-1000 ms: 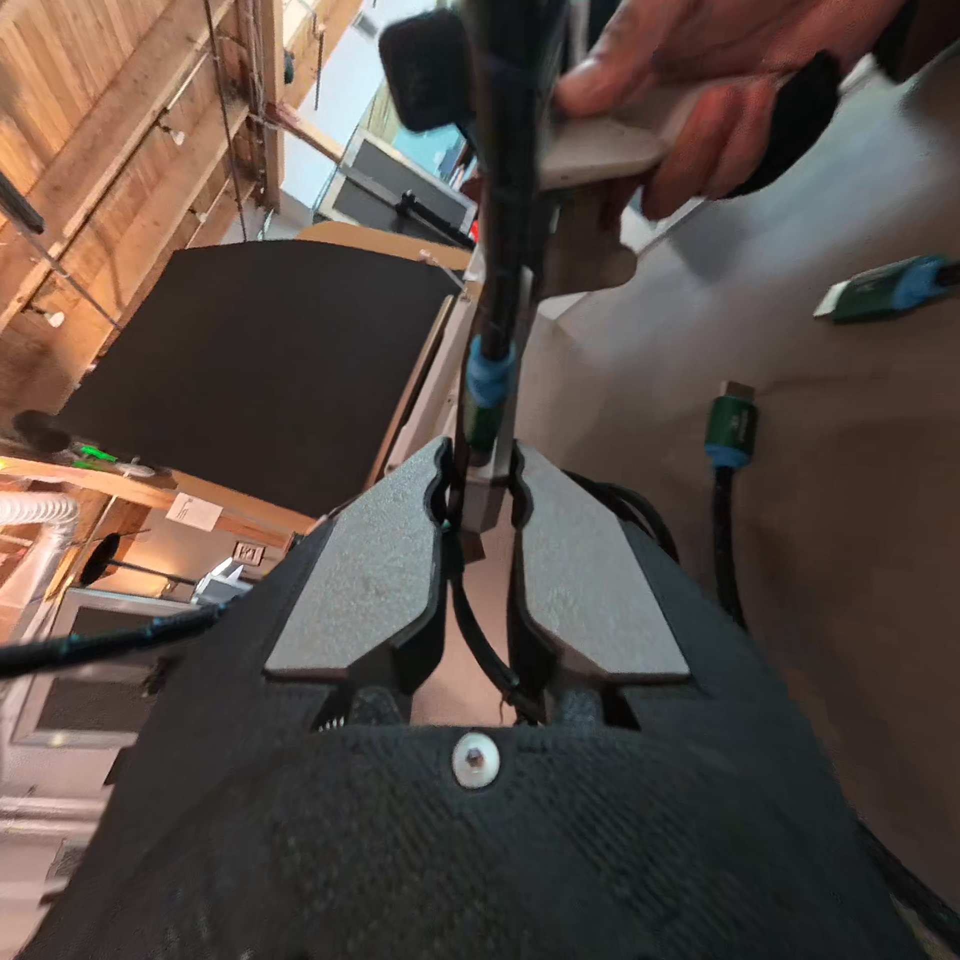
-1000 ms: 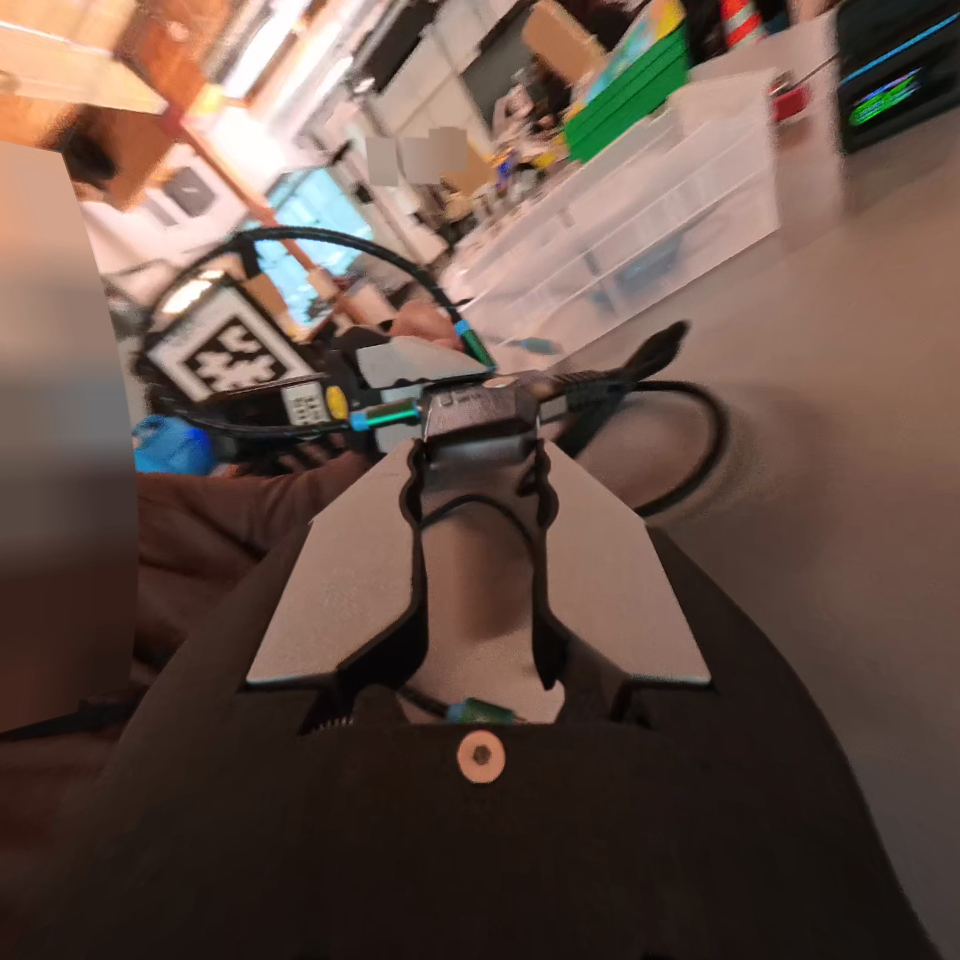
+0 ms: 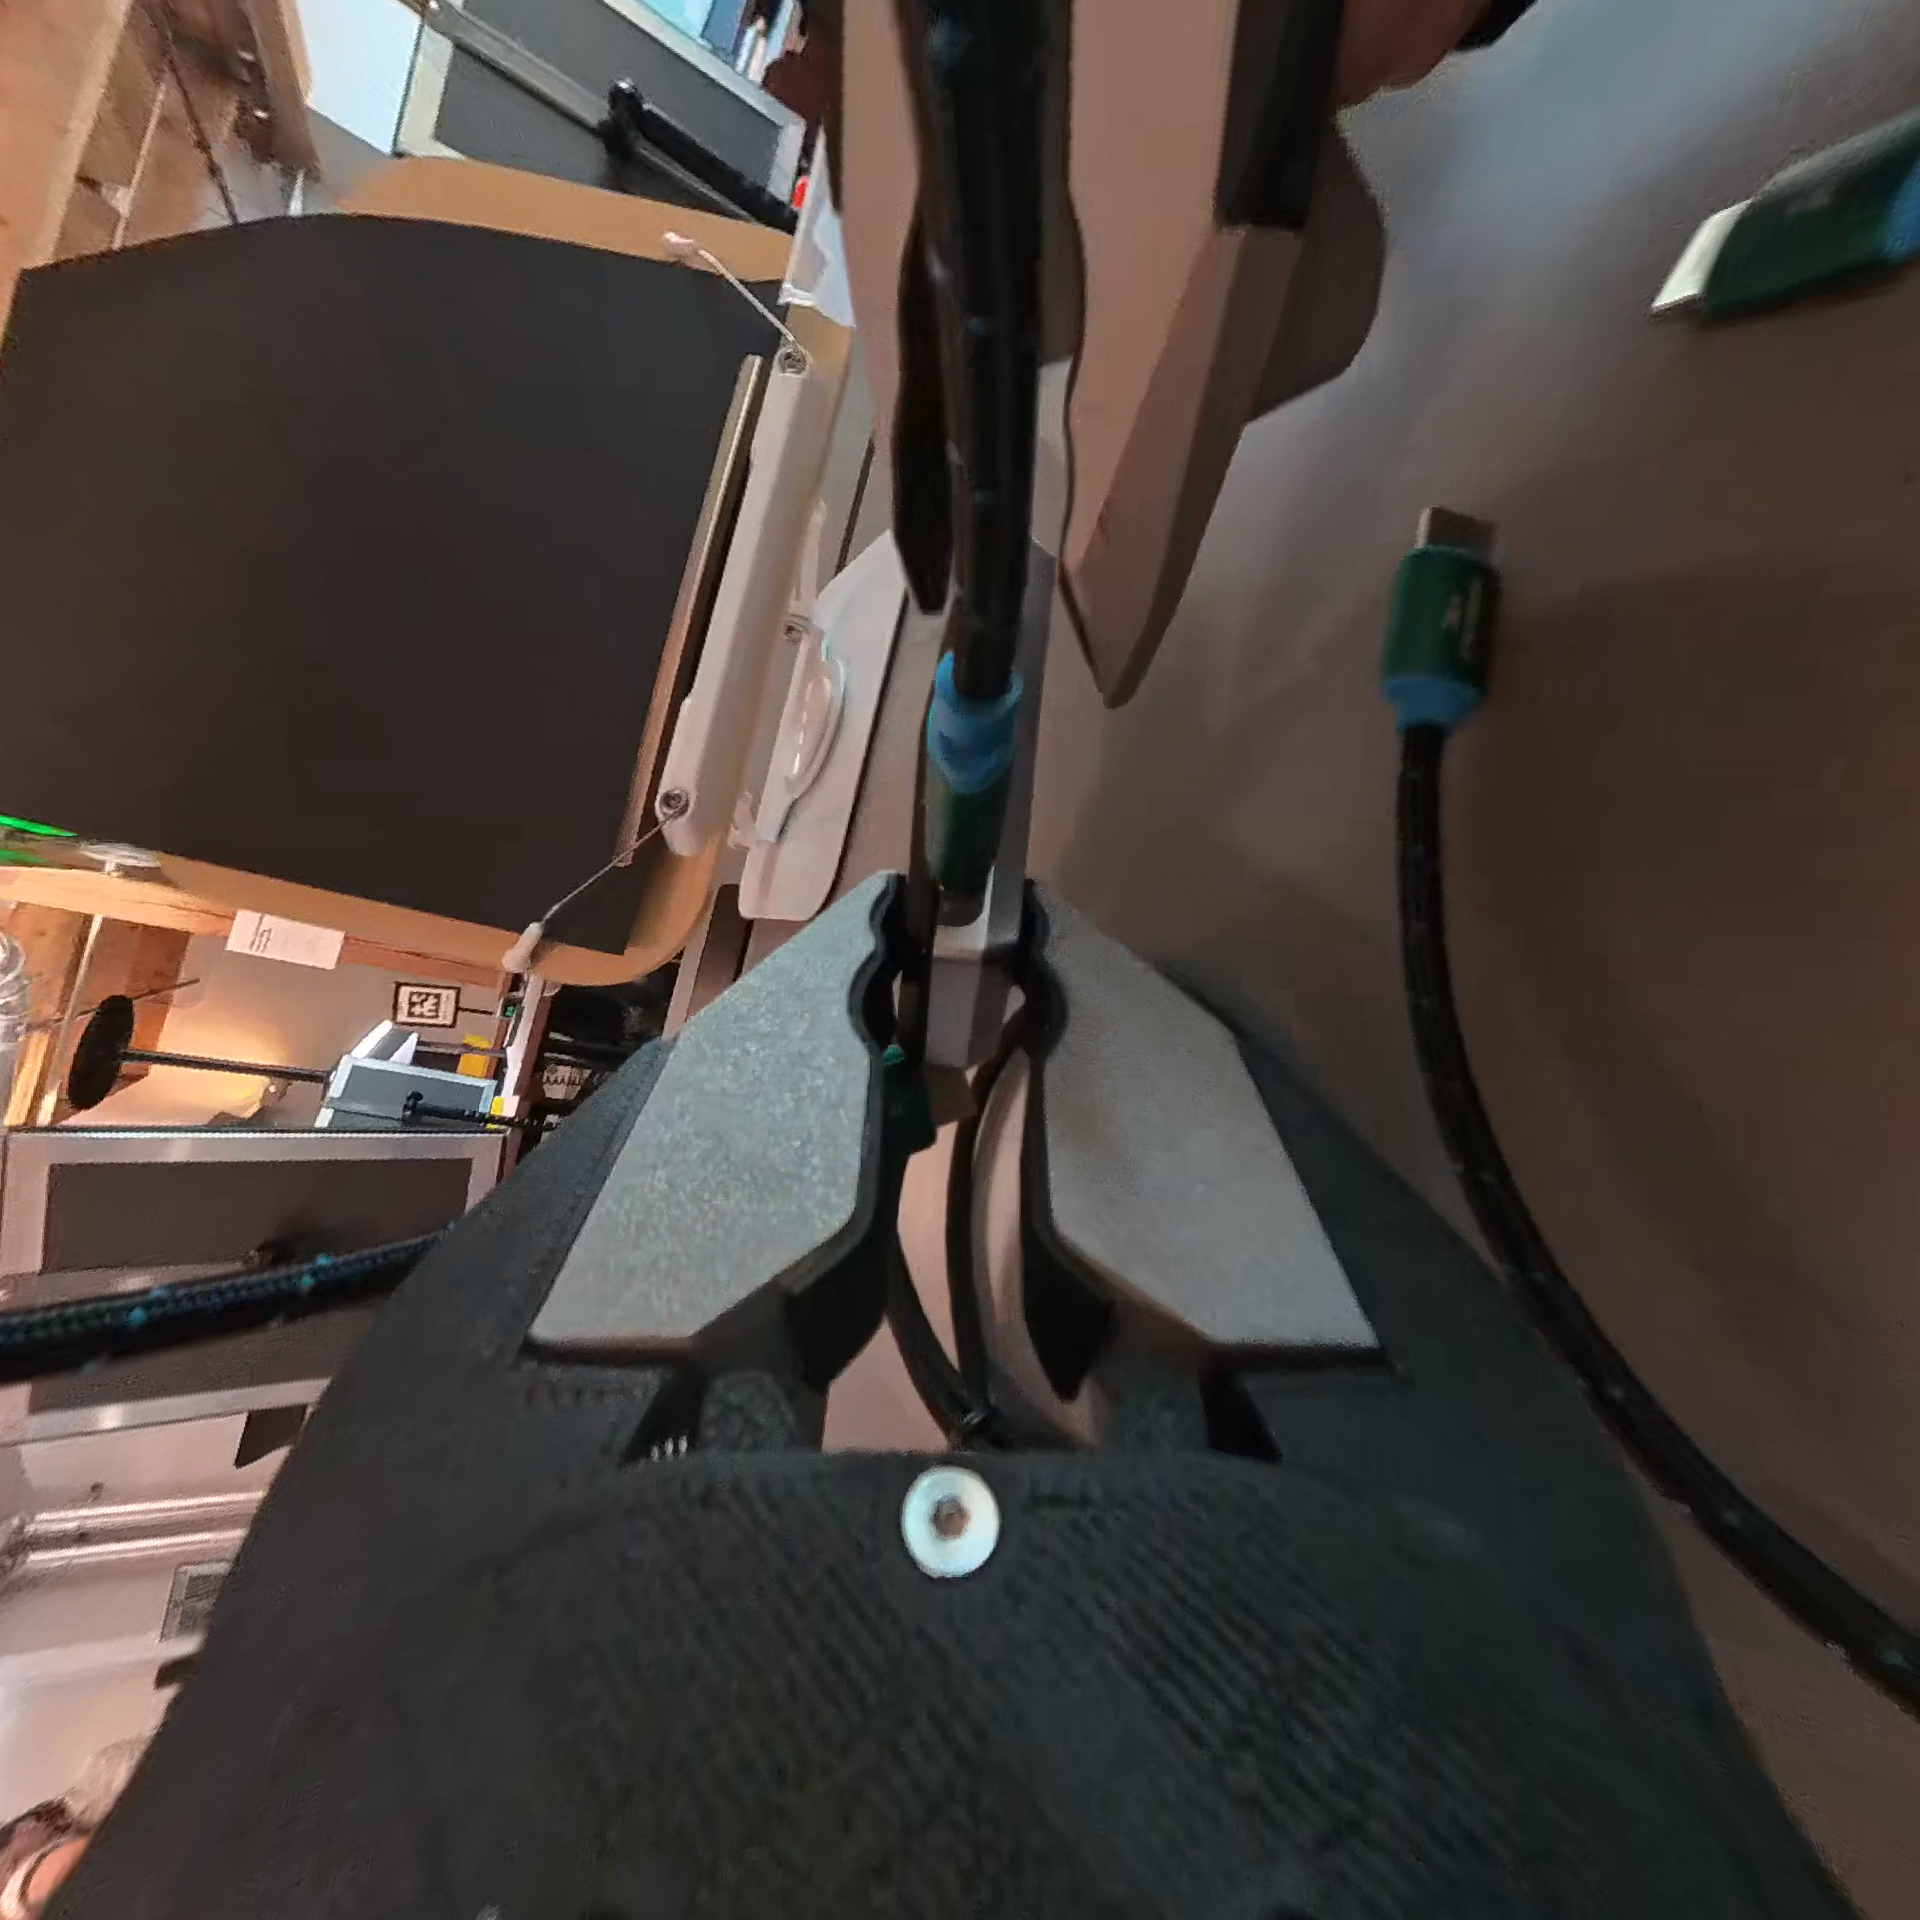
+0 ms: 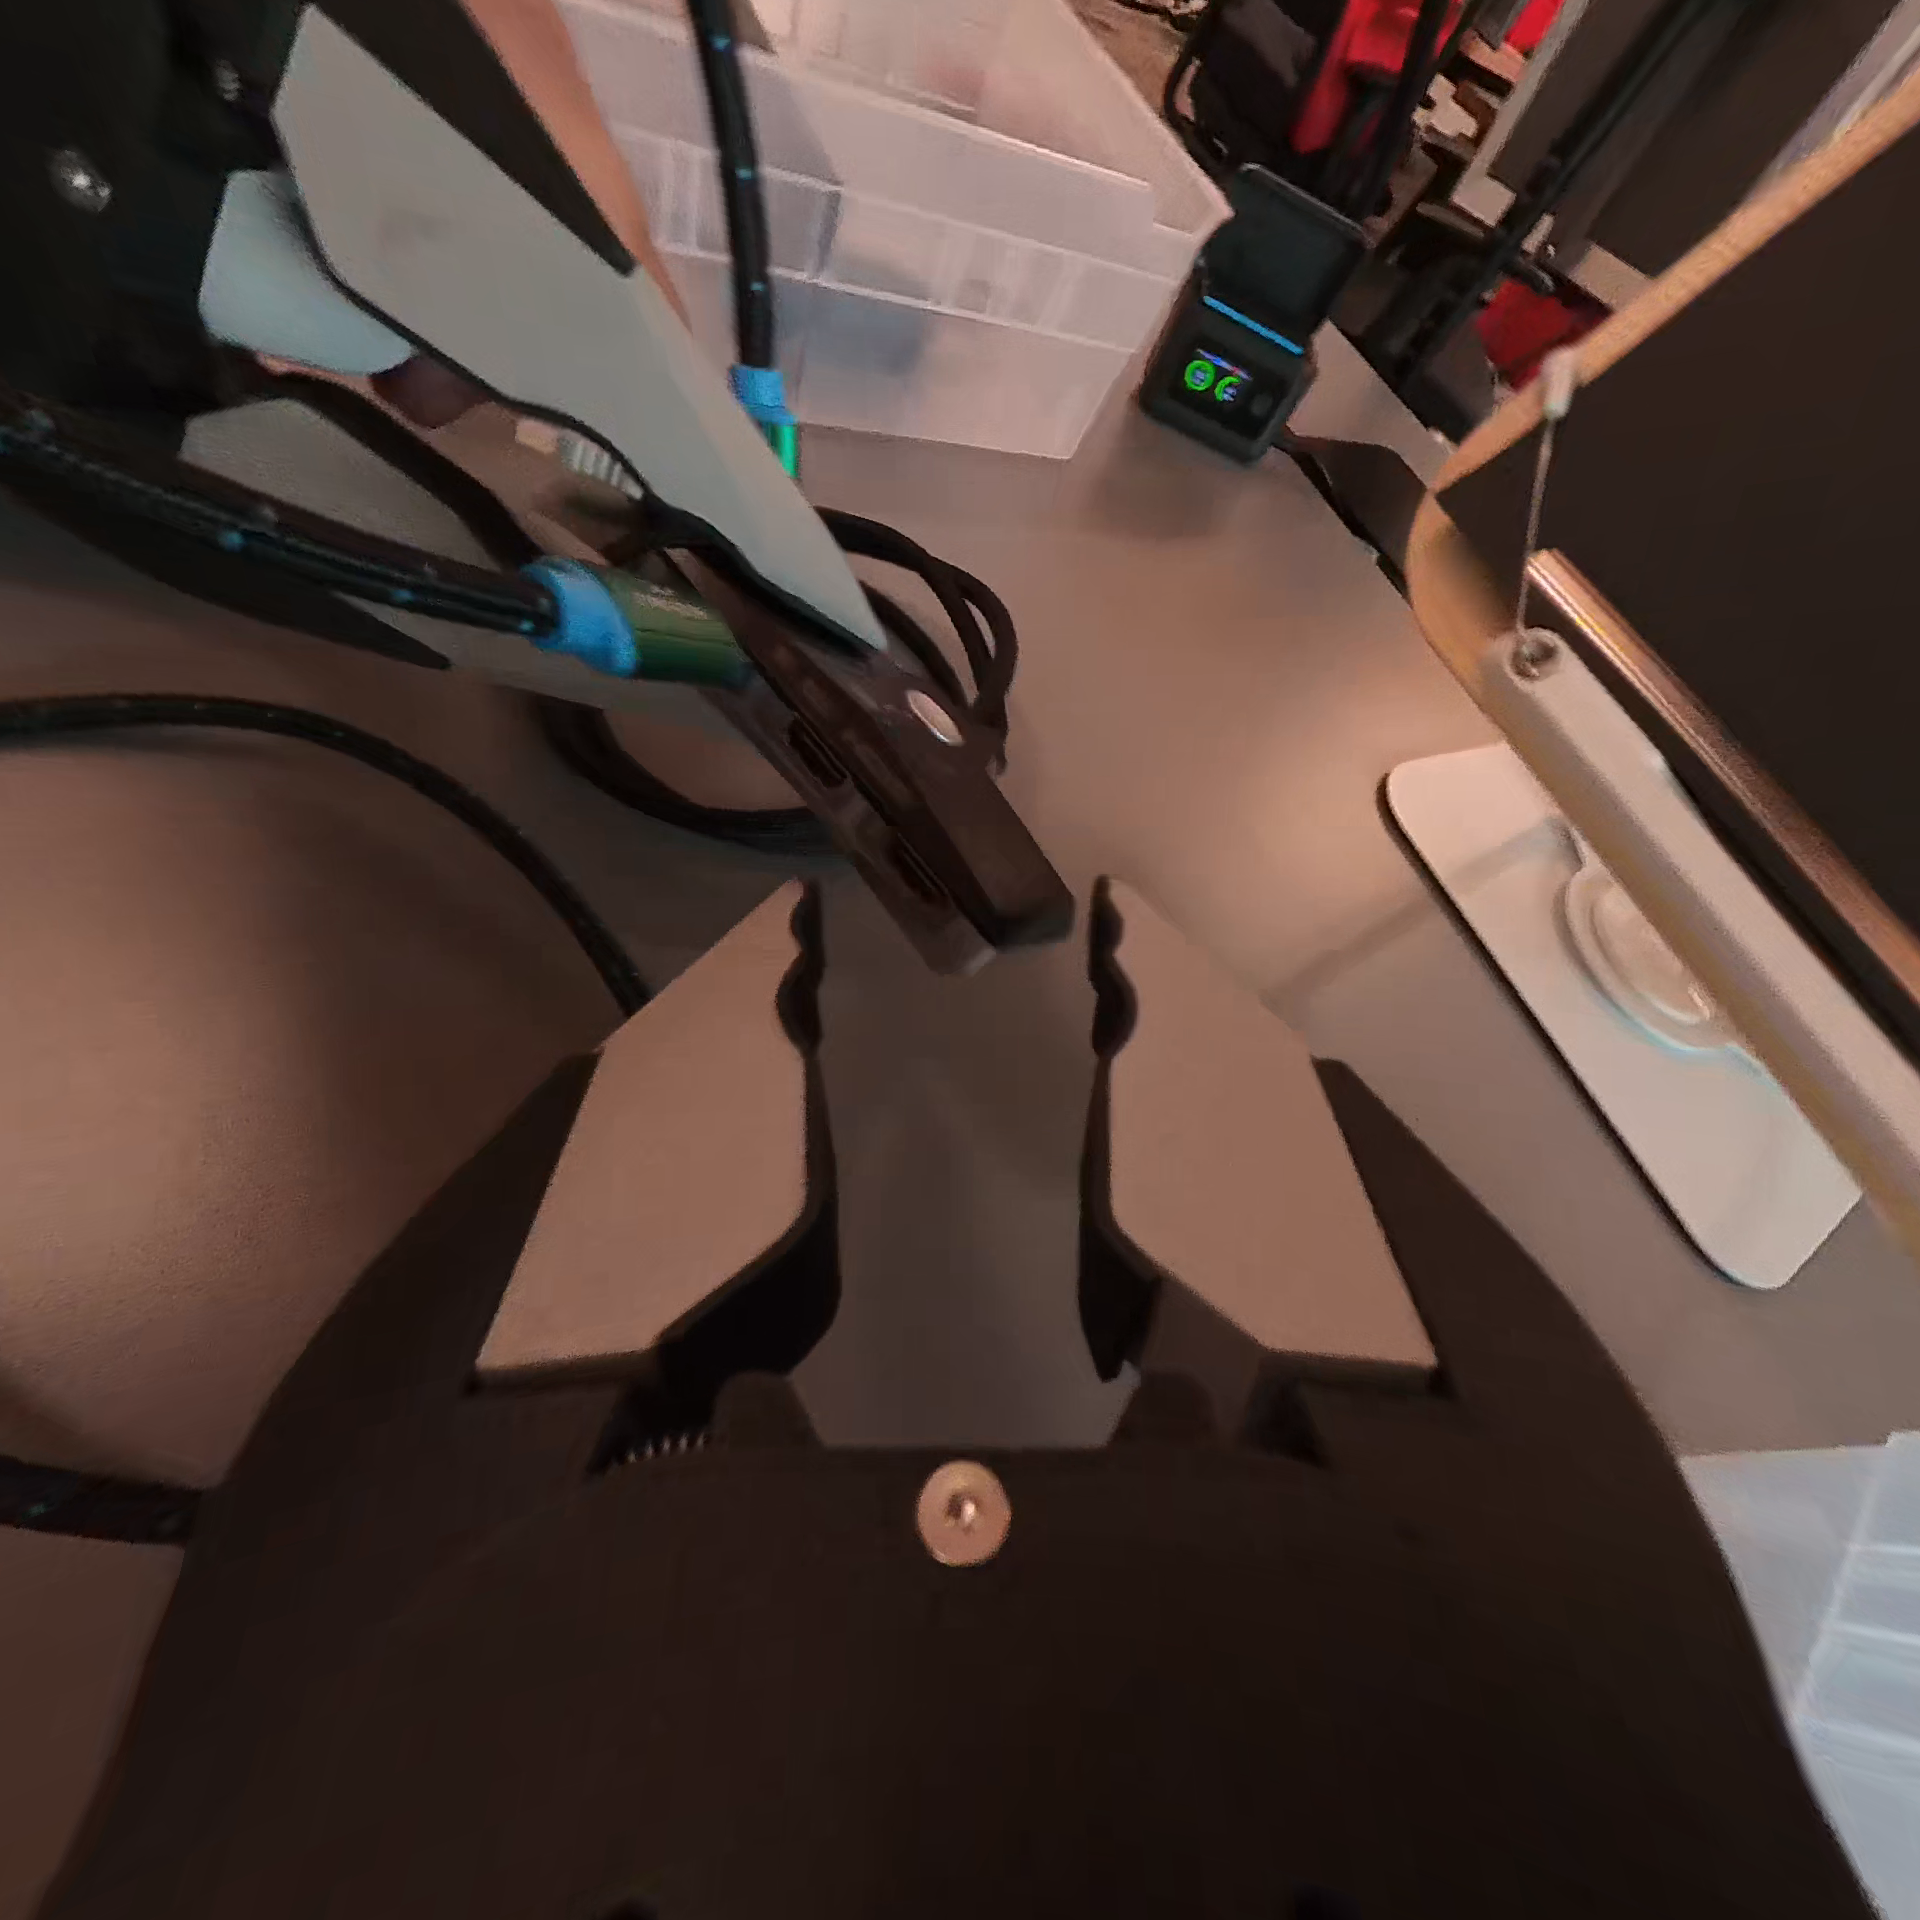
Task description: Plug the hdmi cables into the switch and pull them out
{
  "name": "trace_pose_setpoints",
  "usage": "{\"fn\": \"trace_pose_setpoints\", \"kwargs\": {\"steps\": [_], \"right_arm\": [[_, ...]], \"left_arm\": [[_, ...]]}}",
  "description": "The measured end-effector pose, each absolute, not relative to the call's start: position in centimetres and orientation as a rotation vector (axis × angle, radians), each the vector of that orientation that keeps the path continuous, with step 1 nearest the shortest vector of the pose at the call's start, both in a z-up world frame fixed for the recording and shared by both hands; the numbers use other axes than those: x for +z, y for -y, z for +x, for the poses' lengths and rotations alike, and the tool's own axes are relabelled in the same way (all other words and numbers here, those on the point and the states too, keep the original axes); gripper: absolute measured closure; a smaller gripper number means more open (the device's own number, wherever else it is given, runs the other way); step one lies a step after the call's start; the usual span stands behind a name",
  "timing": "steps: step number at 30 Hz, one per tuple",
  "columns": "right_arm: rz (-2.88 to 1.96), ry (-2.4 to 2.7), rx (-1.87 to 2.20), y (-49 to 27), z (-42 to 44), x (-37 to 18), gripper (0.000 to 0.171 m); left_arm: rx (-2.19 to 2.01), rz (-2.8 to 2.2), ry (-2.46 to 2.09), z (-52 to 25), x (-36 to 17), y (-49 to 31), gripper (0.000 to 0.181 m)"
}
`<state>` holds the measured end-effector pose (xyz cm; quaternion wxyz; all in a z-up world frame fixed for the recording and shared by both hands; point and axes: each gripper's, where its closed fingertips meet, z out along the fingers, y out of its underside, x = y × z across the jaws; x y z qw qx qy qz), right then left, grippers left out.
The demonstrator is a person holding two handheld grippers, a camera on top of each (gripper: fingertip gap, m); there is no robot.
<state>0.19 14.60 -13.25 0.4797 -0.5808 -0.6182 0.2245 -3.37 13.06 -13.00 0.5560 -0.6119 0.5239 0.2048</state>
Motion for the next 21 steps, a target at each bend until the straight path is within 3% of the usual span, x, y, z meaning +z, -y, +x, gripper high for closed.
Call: {"fn": "trace_pose_setpoints", "kwargs": {"steps": [1, 4, 11, 21], "right_arm": [[-1.391, 1.535, 0.516, -14.3, -0.1, -13.5, 0.133], [-1.281, 1.615, 0.345, -14.2, -0.3, -14.1, 0.142], [-1.213, 1.668, 0.436, -13.4, -0.4, -14.5, 0.147], [-1.128, 1.714, 0.42, -12.2, -0.5, -14.7, 0.153]], "left_arm": [[0.469, -1.44, -1.244, -3.0, -13.0, -12.9, 0.162], [0.391, -1.431, -1.244, -2.2, -12.9, -12.4, 0.162], [0.127, -1.412, -1.207, -0.9, -12.3, -11.1, 0.16], [0.108, -1.392, -1.175, -0.9, -12.3, -11.1, 0.153]]}}
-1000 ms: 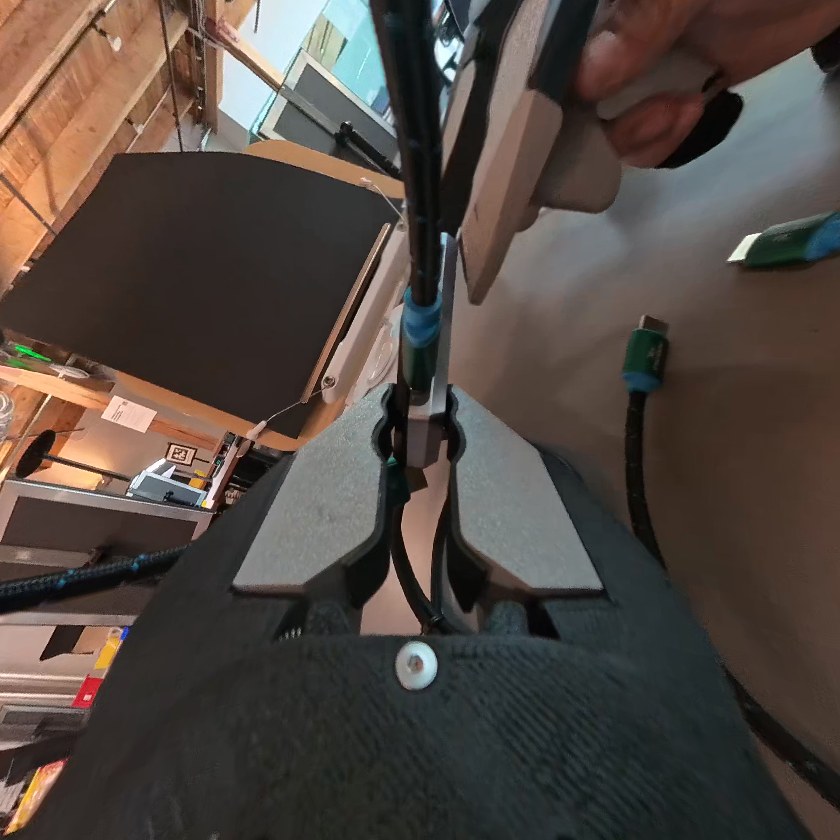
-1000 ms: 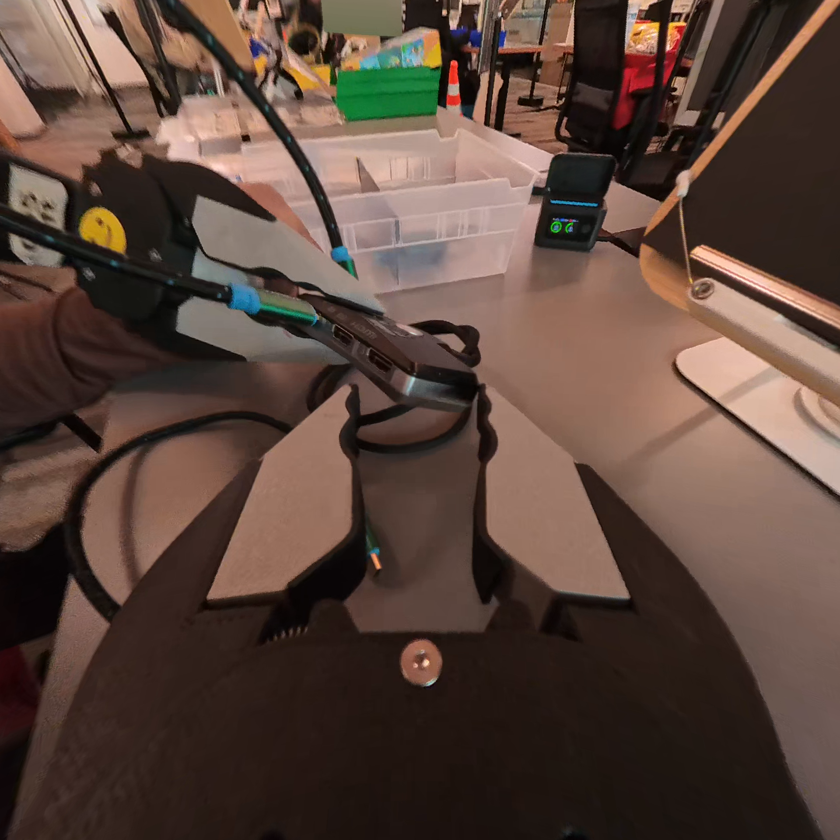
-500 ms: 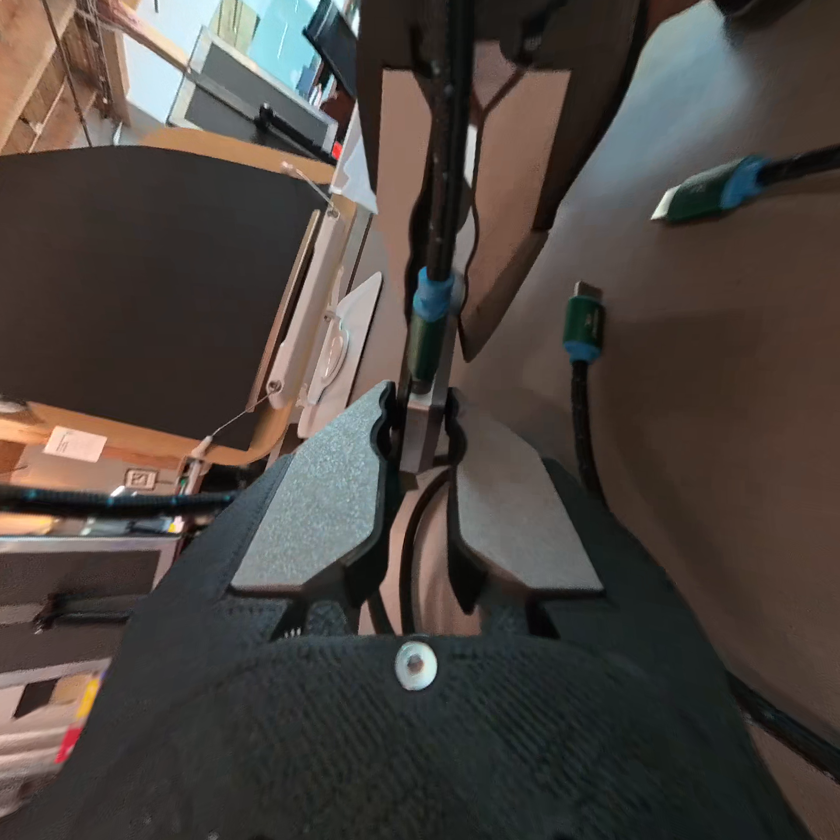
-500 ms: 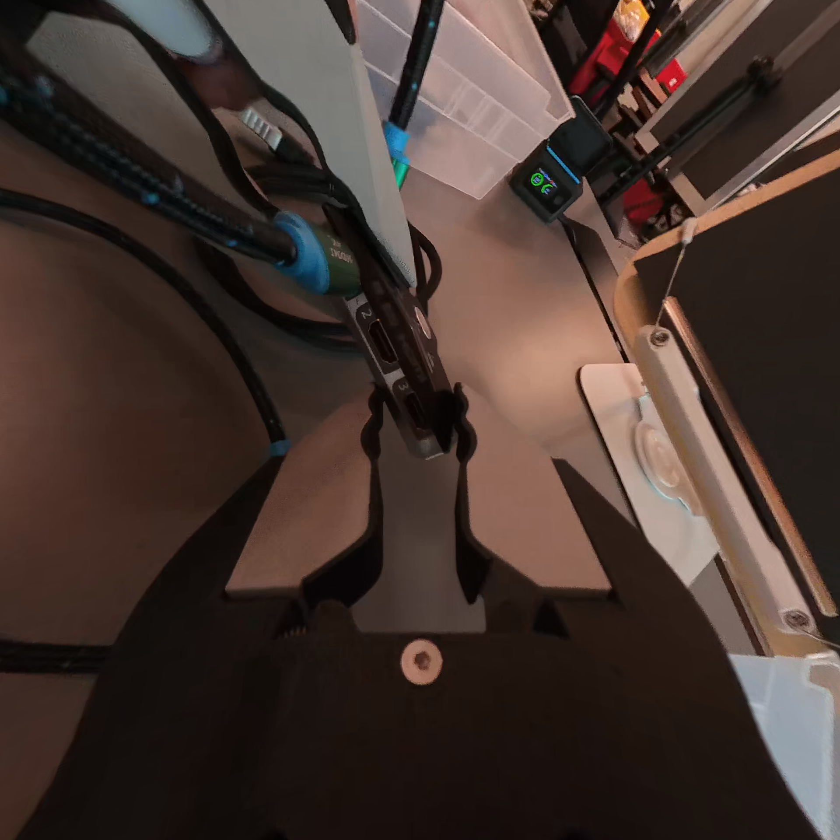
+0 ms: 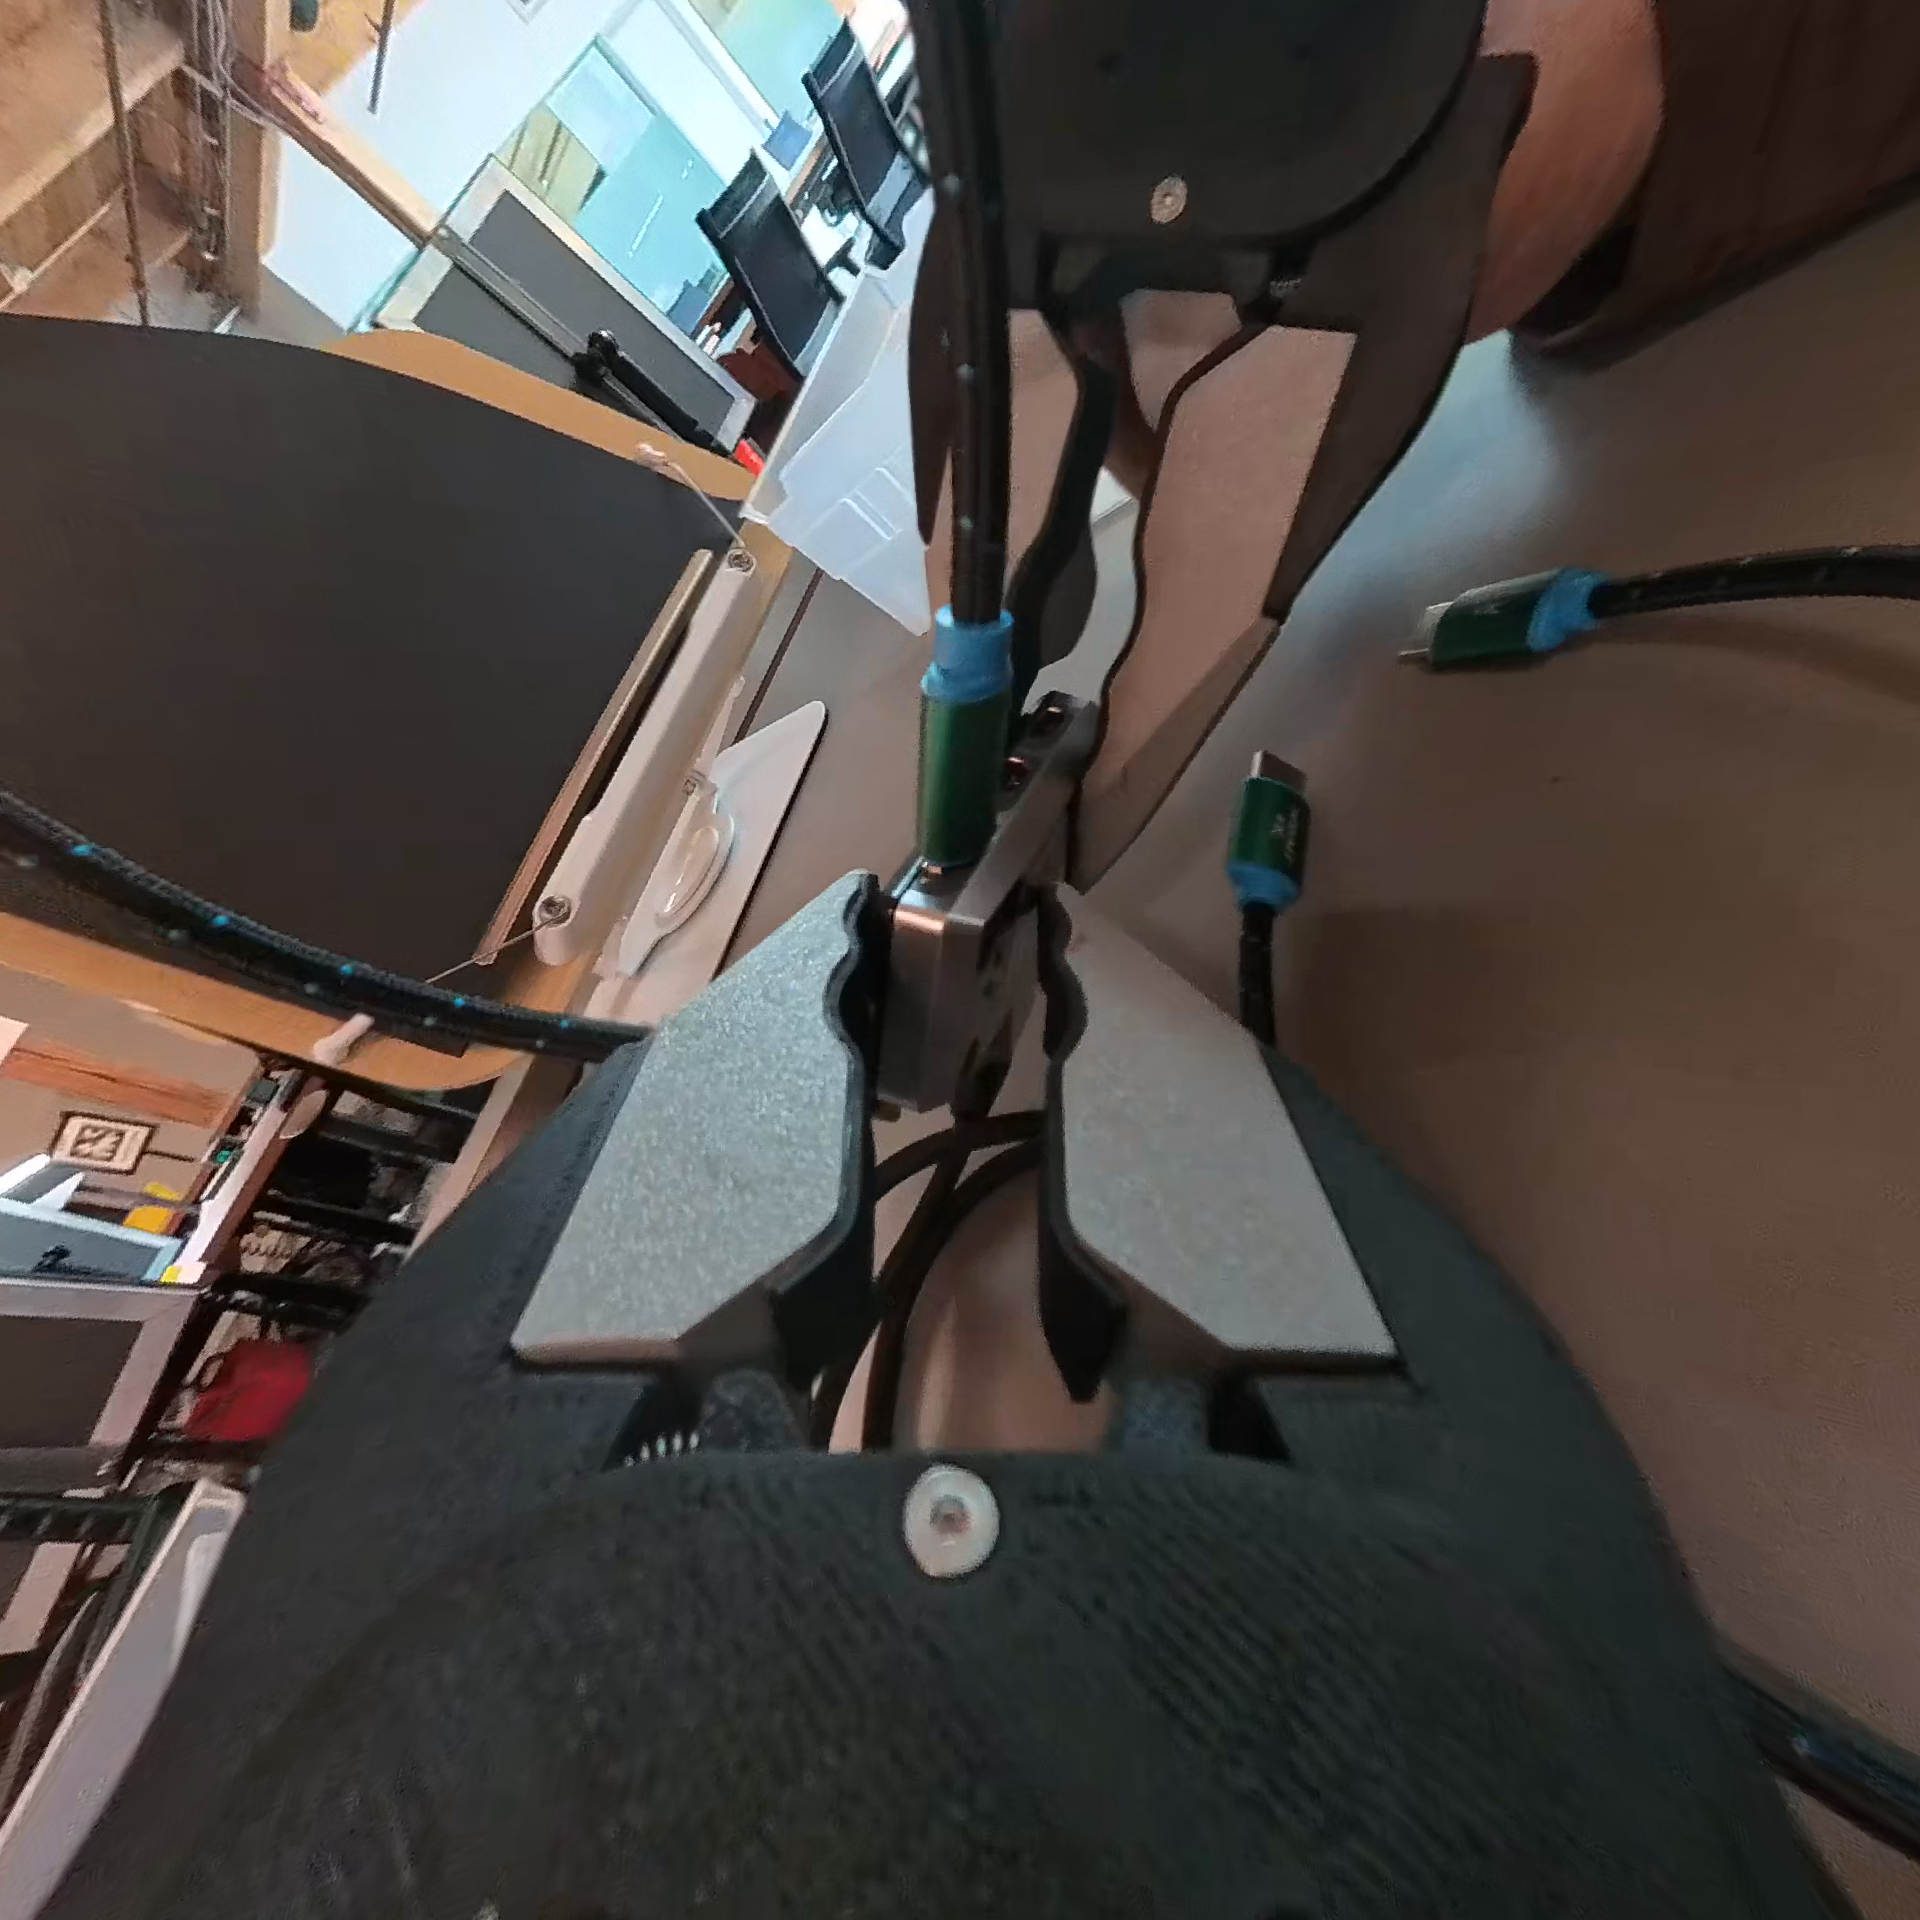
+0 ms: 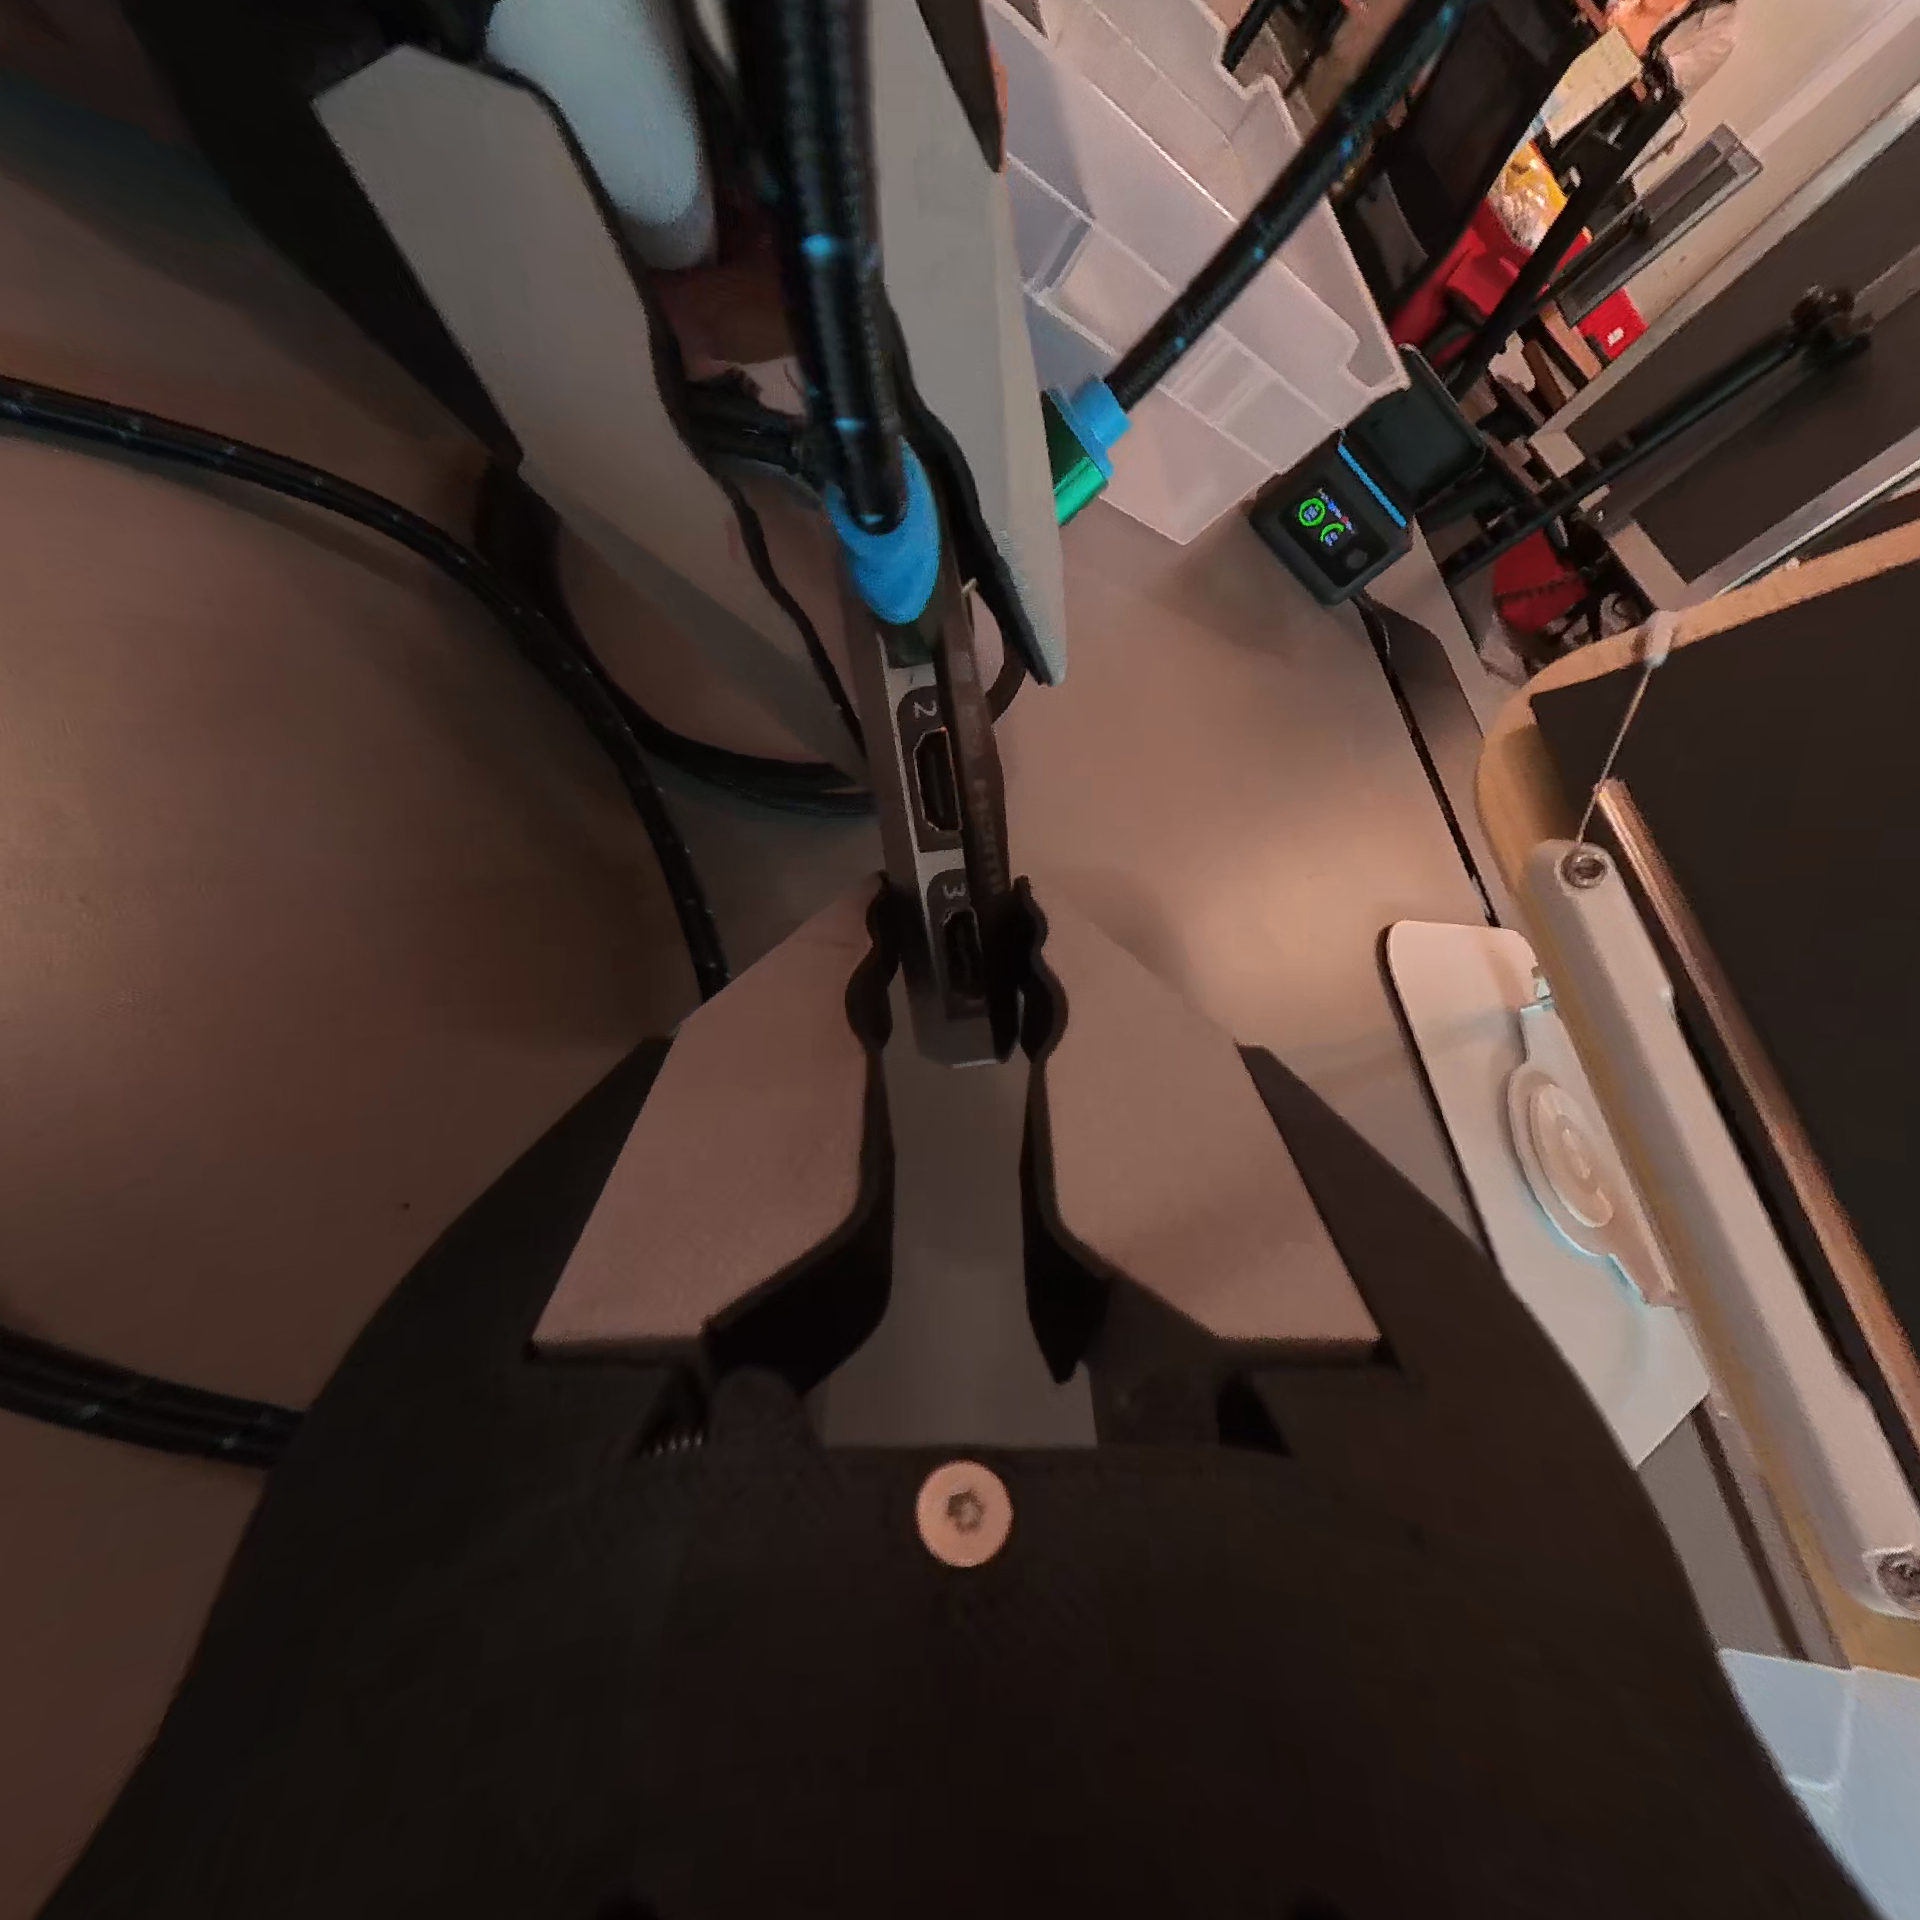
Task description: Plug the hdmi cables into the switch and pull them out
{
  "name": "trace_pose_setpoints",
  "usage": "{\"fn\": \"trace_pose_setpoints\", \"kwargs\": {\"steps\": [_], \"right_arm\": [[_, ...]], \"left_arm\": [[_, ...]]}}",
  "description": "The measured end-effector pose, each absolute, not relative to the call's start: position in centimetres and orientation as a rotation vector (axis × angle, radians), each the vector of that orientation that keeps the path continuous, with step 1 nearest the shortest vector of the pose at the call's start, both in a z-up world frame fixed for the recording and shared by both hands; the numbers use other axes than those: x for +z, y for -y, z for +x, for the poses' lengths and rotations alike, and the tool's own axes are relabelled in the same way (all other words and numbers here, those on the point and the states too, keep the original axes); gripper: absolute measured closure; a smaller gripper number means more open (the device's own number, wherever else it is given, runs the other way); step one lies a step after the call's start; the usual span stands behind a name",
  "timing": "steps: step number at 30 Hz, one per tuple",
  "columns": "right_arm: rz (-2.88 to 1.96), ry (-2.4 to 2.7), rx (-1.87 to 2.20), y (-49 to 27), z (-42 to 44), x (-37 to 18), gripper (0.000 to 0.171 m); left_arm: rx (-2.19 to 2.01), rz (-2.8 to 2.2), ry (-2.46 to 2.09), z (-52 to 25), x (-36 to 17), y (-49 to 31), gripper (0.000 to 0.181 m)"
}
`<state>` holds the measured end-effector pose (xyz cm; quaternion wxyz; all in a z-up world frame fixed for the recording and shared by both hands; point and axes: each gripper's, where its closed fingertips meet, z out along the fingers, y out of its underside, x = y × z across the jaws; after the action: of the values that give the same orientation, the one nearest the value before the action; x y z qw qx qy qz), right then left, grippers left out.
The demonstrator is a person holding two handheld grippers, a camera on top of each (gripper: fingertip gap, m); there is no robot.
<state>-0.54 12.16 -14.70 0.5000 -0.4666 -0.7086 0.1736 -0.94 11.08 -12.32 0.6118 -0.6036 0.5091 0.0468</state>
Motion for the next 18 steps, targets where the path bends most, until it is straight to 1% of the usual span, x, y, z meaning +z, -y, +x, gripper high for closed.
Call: {"fn": "trace_pose_setpoints", "kwargs": {"steps": [5, 8, 13, 18], "right_arm": [[-1.038, 1.759, 0.392, -11.2, -0.3, -14.5, 0.154], [-1.015, 1.774, 0.416, -10.7, -0.3, -14.5, 0.154], [-0.999, 1.799, 0.422, -10.1, -0.6, -14.8, 0.154], [-1.047, 1.777, 0.404, -10.5, -0.7, -15.1, 0.15]], "left_arm": [[-0.057, -1.468, -1.196, -1.2, -13.1, -10.2, 0.156], [0.008, -1.492, -1.239, -1.9, -14.3, -10.5, 0.158], [0.053, -1.432, -1.256, -0.7, -13.9, -10.3, 0.153], [0.146, -1.428, -1.316, -0.3, -14.5, -10.6, 0.159]]}}
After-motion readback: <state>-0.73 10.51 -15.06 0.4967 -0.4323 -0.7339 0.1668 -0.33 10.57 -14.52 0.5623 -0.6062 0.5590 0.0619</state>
